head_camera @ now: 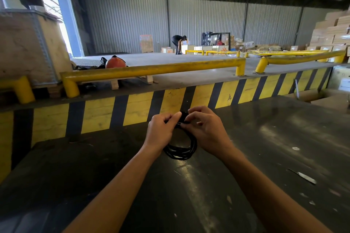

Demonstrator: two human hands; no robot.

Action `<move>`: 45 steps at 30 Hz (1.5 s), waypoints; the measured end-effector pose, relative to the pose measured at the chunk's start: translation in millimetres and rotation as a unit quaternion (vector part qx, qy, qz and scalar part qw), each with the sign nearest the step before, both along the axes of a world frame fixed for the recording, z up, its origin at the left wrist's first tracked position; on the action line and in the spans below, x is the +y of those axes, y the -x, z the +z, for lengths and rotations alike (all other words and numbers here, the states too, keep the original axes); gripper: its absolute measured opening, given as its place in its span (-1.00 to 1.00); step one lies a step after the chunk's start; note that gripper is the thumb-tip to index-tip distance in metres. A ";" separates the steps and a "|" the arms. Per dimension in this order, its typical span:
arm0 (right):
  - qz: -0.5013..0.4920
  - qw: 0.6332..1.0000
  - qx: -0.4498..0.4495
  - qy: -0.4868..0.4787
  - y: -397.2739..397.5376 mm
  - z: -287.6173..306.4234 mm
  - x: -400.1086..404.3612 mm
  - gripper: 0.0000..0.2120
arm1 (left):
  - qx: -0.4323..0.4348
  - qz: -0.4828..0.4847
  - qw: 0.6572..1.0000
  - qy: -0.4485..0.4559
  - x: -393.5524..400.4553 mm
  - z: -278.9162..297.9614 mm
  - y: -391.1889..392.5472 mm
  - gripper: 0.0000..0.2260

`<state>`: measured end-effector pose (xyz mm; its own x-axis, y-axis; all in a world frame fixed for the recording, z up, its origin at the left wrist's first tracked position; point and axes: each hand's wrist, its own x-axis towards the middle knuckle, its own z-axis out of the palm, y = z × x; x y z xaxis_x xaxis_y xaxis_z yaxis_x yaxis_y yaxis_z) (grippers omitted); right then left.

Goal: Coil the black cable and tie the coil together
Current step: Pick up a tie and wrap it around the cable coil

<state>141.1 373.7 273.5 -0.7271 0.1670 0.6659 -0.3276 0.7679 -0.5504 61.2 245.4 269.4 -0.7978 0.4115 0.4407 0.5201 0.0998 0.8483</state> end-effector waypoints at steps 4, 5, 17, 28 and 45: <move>0.019 0.999 -0.032 0.038 0.0 1.6 5.5 -0.90 | 0.051 -0.013 0.998 0.029 -1.7 -0.5 -1.2 -0.71; 0.037 0.997 -0.046 0.056 -0.7 2.3 7.1 -0.90 | 0.070 -0.009 0.997 0.035 -2.0 -1.5 -1.4 -0.71; 0.094 0.973 -0.100 0.184 -4.8 0.3 15.5 -0.66 | 0.079 -0.027 0.996 0.023 0.5 -9.1 -4.1 -0.58; 0.103 0.973 -0.080 0.188 -10.4 -7.4 20.8 -0.94 | 0.080 -0.048 0.996 0.009 7.9 -17.7 -1.3 -0.64; 0.028 0.908 -0.149 0.392 5.4 -102.9 54.7 -0.89 | -0.388 -0.177 0.900 -0.089 -4.8 -98.2 -2.0 -0.70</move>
